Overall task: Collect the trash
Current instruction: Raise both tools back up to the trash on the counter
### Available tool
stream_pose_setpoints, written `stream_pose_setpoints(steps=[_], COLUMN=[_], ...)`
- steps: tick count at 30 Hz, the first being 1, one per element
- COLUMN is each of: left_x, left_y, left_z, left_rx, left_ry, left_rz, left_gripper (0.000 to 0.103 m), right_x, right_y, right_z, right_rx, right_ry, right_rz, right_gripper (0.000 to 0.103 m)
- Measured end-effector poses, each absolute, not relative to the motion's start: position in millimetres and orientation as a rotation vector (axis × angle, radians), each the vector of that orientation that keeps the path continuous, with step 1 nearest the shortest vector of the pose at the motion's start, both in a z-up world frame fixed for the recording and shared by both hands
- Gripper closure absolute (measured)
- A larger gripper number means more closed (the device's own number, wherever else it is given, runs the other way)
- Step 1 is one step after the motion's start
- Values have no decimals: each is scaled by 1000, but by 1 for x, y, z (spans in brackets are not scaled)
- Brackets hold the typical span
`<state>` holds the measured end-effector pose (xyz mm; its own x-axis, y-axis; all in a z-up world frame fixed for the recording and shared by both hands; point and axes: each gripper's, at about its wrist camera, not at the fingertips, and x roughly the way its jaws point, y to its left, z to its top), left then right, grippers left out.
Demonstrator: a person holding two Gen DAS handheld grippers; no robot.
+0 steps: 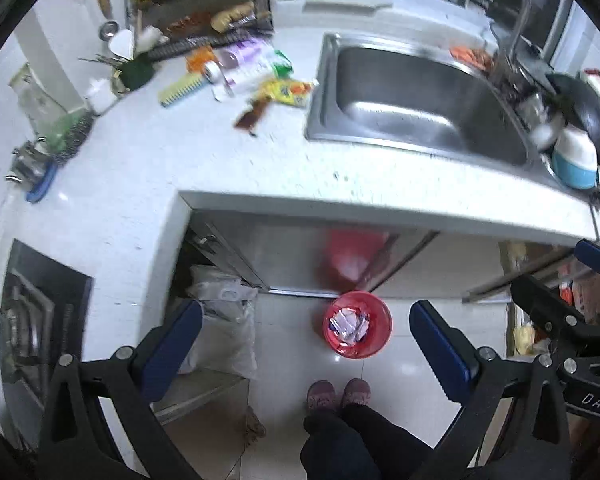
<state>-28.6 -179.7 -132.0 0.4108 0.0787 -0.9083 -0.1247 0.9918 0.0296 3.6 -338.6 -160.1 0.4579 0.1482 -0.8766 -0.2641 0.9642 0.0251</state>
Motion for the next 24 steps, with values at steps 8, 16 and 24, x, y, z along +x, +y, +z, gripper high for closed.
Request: stream_pose_setpoints(steps=[8, 16, 24], left_x=[-26, -1, 64], left_y=[-162, -144, -119], left_z=[-93, -87, -109], left_rx=[-66, -102, -92], left_ry=[1080, 1073, 1122], left_rz=[189, 201, 146], left_gripper=[0, 0, 0], right_x=[13, 34, 86], right_y=[-315, -299, -277], right_z=[-113, -94, -110], right_rx=[-126, -145, -142], right_ry=[1011, 967, 1022], right_rz=[326, 370, 339], right_gripper=[0, 0, 0])
